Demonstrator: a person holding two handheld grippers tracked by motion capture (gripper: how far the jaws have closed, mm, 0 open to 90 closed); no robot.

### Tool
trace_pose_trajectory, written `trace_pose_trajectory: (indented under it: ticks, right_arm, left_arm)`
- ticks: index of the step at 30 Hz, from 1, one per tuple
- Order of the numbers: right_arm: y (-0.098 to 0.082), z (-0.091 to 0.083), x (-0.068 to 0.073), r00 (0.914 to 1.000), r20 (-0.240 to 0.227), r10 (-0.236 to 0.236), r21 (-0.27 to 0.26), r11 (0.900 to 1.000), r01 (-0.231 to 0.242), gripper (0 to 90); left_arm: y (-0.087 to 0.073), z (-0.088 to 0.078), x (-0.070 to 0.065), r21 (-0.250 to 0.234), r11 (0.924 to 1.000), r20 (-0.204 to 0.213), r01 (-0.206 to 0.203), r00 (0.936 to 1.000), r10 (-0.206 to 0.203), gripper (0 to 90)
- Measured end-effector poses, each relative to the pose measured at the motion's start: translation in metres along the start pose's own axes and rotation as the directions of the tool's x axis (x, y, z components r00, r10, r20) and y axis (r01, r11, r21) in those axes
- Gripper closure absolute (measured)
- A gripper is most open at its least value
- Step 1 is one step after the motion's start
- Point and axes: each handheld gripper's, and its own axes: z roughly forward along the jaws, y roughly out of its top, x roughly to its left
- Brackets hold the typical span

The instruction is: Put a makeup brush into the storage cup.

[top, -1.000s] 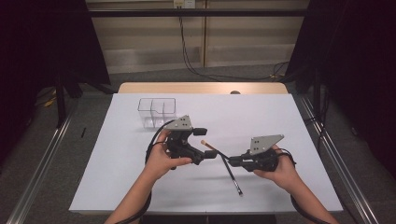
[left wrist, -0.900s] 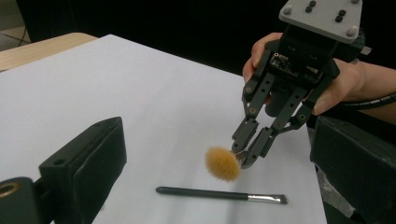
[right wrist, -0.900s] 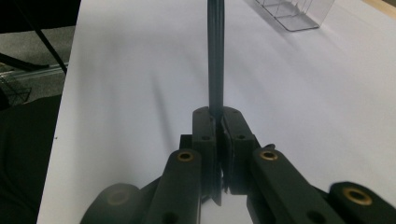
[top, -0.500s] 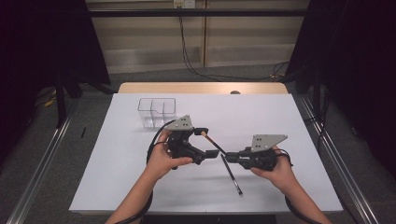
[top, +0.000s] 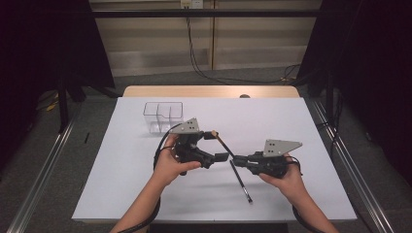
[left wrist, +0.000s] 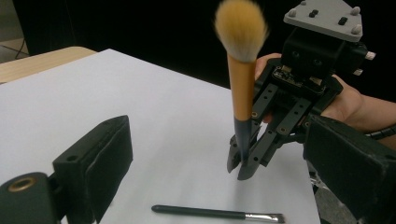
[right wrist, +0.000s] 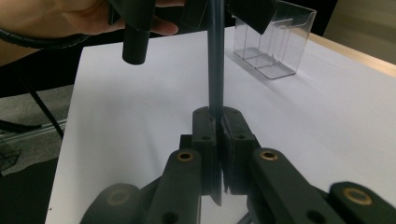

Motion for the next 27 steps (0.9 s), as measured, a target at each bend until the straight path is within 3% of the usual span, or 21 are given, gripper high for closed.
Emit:
trace_pose_trajectory:
  ticks: [8,21,27]
  right_arm:
    - [0.0006,0.0008,0.0005,1.0000,0.004,0.009,-0.016,1.000,-0.009,85.3]
    - [0.0005,0.0025,0.0010,0.9996,0.015,0.025,-0.048,0.999,-0.024,85.3]
    - [0.0006,0.0051,0.0020,0.9994,0.016,0.030,-0.043,0.999,-0.029,85.3]
  left_arm:
    - [-0.0005,-0.0012,0.0011,-0.025,0.9996,0.008,0.009,0.9999,-0.009,16.7]
    - [-0.0025,-0.0037,0.0025,-0.072,0.9974,0.034,0.012,0.9994,-0.010,51.5]
    - [-0.0043,-0.0037,0.0031,-0.068,0.9965,0.040,0.049,0.9981,-0.046,68.7]
